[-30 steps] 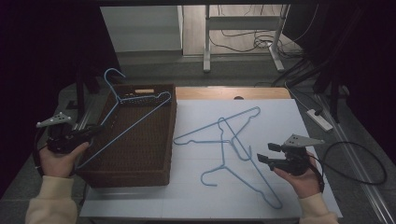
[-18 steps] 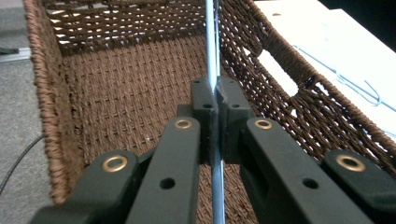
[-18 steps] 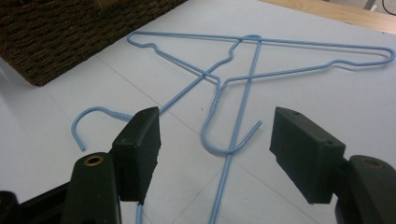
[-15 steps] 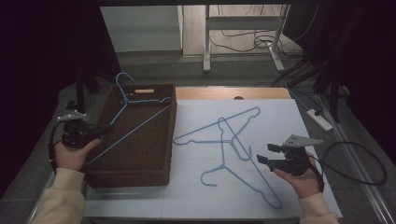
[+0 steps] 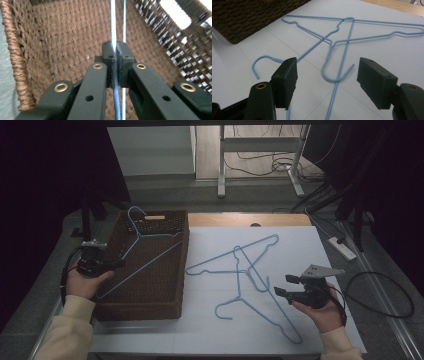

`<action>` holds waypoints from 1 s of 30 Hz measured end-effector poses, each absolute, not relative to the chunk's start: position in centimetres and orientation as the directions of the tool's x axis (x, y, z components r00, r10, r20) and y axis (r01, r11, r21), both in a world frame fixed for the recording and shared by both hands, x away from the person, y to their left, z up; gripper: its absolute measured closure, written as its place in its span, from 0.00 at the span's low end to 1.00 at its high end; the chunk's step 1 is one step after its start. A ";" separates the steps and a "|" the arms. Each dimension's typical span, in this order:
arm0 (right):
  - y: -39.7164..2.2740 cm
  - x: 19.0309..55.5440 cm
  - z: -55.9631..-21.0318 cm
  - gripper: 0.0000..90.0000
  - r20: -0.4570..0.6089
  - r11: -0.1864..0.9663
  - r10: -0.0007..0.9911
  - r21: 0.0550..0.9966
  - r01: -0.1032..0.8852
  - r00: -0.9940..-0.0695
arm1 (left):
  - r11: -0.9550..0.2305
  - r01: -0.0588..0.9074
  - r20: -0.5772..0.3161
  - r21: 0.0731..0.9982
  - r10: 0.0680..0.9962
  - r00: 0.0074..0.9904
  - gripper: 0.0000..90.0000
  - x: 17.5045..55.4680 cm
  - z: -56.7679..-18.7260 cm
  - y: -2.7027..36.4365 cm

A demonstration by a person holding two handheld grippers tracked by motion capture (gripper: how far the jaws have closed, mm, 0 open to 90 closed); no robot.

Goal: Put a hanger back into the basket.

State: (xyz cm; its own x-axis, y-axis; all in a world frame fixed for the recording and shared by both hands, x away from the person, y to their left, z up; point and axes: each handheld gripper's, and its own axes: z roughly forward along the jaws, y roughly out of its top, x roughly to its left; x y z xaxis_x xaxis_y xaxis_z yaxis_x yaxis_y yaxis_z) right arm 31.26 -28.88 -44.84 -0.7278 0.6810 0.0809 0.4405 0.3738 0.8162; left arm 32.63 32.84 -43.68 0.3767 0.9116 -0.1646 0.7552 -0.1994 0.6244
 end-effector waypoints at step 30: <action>-28.7 31.2 -45.0 0.35 0.084 0.389 0.663 0.810 0.438 -0.744 | -0.322 0.886 0.049 0.335 0.945 0.324 0.72 35.4 -45.1 31.0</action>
